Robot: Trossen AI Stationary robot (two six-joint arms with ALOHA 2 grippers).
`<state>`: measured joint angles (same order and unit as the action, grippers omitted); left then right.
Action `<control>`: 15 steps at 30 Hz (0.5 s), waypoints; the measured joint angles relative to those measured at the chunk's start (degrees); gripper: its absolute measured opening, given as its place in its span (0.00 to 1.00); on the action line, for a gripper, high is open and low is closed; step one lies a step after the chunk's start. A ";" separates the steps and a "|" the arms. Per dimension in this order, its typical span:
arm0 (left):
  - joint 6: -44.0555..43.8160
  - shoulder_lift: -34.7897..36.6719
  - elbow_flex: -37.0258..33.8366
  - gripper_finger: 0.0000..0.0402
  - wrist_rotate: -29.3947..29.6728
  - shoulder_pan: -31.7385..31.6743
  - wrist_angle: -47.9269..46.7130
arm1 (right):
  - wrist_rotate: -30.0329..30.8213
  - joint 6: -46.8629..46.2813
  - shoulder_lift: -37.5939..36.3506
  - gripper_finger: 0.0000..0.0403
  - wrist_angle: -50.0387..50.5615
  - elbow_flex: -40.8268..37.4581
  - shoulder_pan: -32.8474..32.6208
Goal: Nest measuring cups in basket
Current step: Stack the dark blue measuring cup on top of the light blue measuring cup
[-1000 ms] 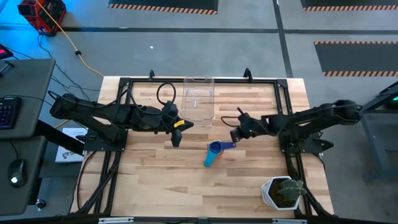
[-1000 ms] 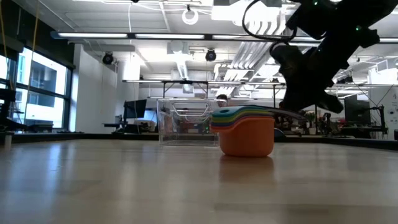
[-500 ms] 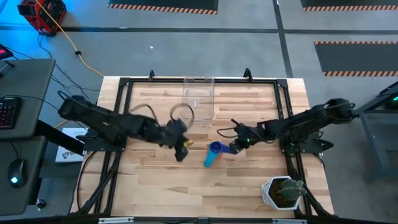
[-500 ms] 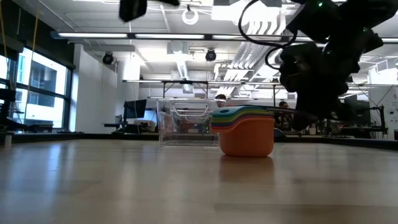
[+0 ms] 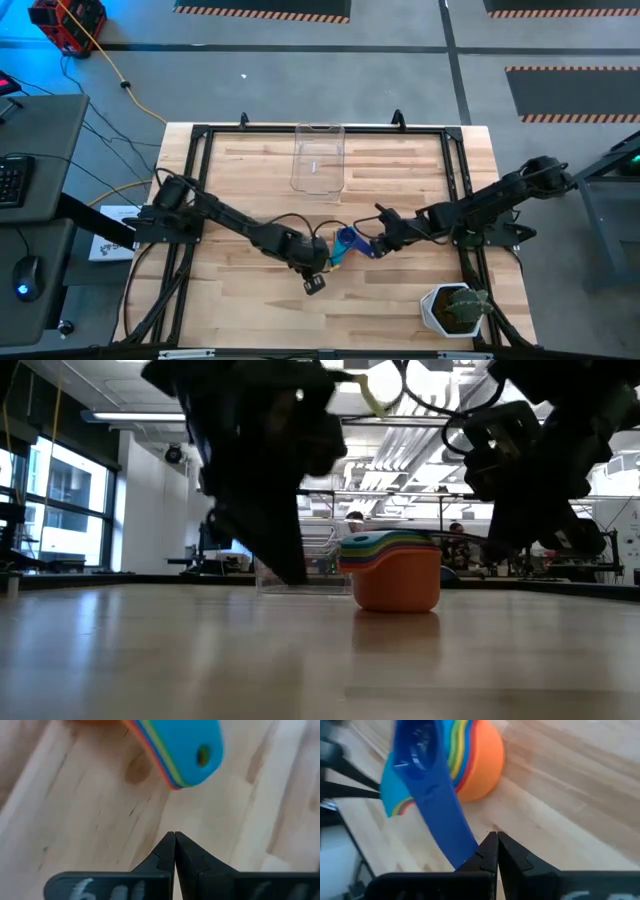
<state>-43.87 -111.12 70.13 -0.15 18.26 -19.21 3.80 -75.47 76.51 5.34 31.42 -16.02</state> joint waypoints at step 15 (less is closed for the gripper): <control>9.73 1.30 -0.02 0.00 -2.08 -2.17 -5.97 | 0.64 -5.57 0.04 0.00 2.43 3.28 -5.47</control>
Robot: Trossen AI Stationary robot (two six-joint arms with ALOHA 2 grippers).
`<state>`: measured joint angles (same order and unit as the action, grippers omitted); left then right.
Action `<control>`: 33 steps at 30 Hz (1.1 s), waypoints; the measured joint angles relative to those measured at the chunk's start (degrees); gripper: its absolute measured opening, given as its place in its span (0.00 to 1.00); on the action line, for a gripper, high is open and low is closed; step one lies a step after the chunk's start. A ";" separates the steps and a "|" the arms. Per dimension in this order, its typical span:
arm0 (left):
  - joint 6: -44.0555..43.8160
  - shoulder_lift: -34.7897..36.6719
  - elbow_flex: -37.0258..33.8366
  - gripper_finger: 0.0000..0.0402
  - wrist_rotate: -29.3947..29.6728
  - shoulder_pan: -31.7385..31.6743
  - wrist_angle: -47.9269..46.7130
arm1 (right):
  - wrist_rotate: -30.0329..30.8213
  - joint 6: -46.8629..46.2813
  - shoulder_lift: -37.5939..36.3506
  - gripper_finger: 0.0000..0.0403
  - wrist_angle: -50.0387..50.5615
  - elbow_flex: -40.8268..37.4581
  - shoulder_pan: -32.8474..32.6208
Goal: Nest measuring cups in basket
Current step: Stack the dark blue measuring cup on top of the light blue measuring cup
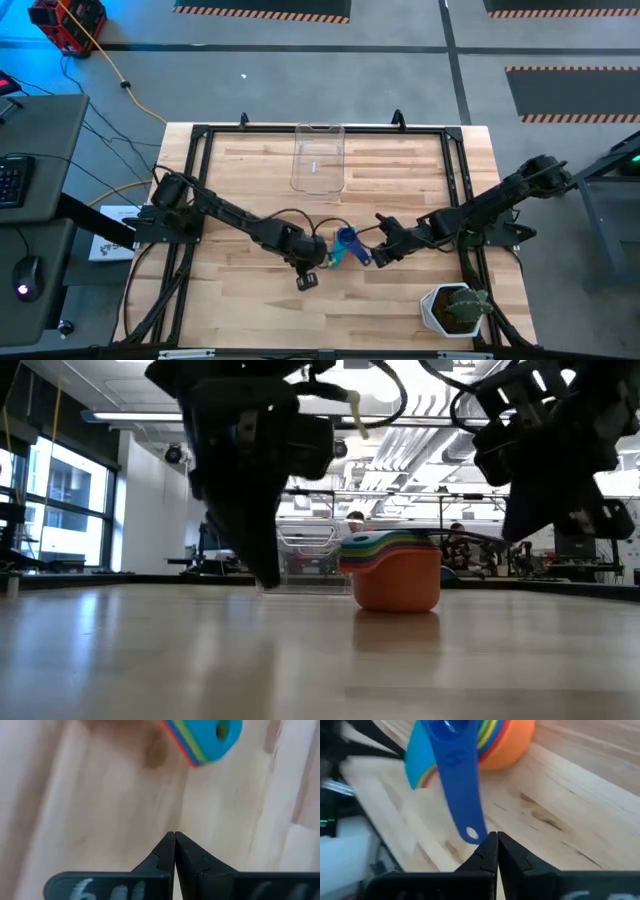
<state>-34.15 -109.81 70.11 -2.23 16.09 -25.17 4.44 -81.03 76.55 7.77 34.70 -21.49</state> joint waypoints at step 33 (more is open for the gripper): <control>1.15 -1.43 0.02 0.00 -1.10 -0.54 17.49 | 4.80 0.88 19.69 0.00 10.32 21.83 1.57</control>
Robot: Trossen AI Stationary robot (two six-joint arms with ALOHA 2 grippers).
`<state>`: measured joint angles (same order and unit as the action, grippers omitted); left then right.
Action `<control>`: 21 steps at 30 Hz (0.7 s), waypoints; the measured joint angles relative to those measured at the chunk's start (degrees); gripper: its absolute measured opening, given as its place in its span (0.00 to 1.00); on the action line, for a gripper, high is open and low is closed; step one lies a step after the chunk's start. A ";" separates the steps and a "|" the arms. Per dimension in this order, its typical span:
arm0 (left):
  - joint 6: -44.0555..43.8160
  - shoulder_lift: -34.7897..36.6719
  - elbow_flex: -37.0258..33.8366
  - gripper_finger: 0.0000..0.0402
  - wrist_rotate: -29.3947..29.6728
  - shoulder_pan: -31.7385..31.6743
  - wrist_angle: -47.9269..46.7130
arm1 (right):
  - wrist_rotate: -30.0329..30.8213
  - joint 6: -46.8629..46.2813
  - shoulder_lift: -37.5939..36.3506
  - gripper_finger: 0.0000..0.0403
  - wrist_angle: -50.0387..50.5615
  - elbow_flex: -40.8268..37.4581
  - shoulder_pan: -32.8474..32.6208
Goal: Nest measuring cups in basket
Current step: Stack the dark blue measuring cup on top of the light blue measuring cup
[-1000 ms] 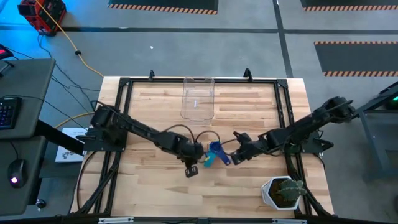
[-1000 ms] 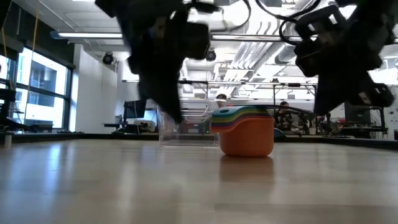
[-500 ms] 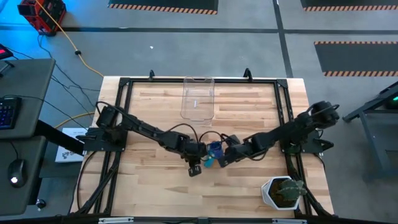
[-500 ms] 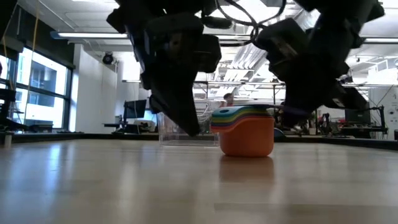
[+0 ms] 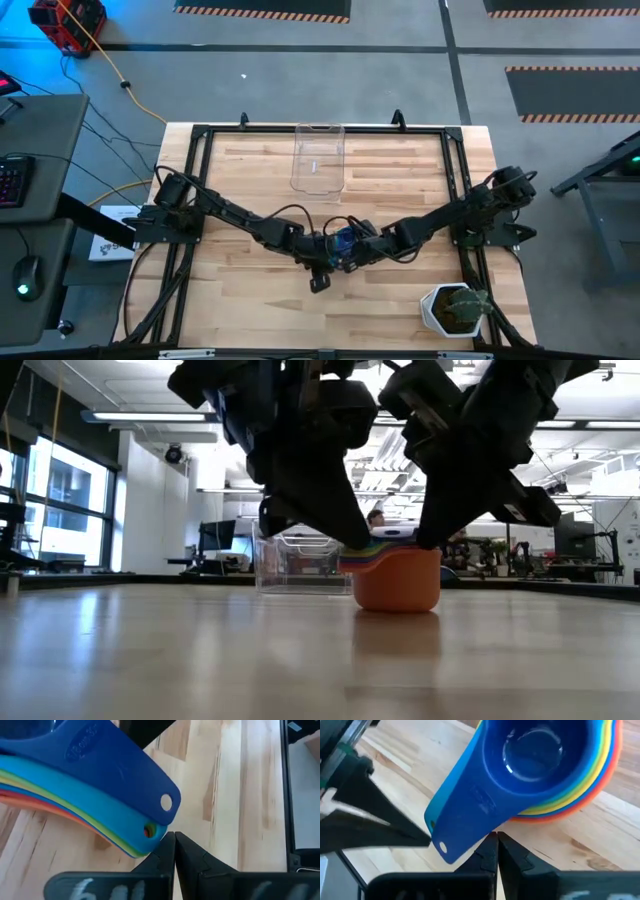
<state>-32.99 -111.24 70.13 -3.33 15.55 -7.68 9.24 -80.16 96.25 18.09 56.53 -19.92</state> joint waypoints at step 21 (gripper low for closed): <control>11.18 0.50 0.03 0.00 1.63 -2.42 -8.66 | -0.05 -8.19 4.28 0.00 -6.72 -0.02 -2.43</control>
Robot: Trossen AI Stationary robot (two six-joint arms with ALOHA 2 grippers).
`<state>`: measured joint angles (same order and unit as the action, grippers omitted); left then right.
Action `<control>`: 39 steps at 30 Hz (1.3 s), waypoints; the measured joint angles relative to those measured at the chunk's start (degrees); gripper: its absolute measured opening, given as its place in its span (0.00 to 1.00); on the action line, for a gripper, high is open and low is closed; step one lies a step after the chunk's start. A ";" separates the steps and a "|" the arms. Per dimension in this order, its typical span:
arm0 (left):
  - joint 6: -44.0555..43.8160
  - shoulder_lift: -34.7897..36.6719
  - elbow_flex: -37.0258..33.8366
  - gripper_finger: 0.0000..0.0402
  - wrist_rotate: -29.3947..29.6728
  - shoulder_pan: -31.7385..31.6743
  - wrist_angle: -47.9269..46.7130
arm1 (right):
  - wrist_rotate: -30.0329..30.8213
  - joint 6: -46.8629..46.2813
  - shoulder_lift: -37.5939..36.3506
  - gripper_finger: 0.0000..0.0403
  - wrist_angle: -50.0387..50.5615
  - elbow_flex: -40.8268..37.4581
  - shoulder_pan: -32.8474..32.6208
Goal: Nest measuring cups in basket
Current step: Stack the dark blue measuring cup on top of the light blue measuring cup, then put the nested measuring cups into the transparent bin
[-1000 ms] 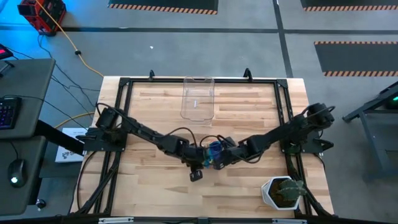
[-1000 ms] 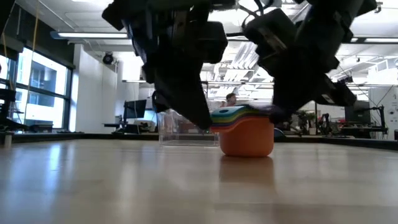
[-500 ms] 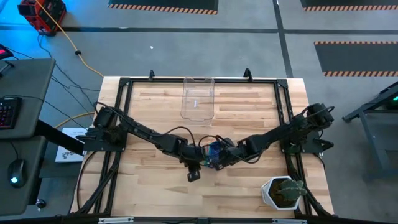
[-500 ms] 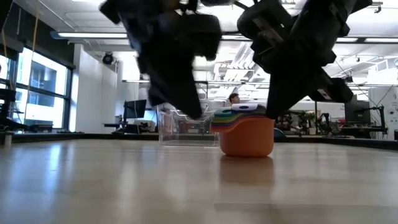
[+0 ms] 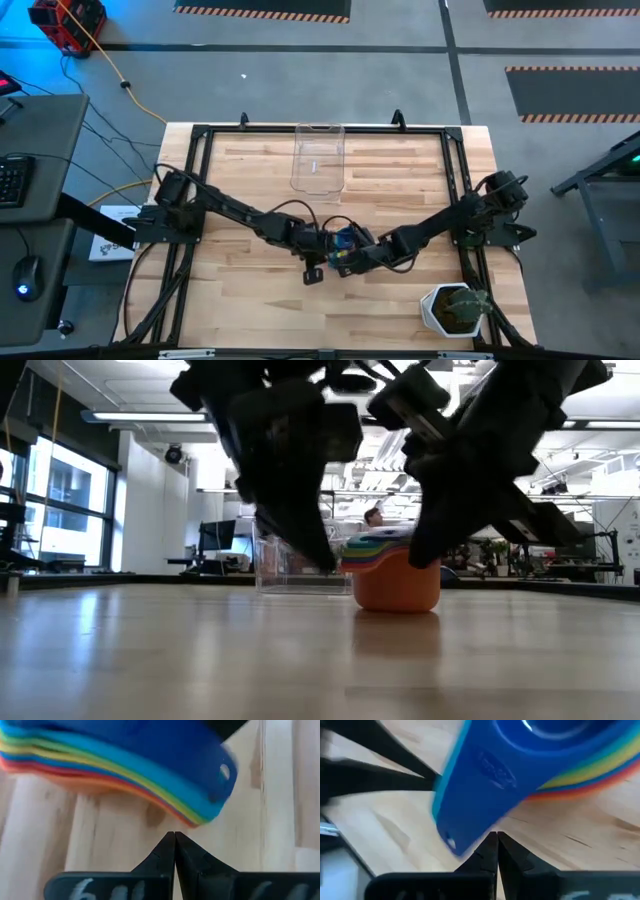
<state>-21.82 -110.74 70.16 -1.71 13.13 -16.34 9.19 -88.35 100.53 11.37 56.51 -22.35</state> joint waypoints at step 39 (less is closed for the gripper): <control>-12.03 27.92 -20.41 0.00 5.70 -2.41 -0.11 | -2.51 8.65 -29.78 0.00 0.29 -23.39 -1.71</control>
<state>-33.85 -82.82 49.76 4.00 10.72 -16.46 6.68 -79.70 70.75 11.66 33.12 -24.06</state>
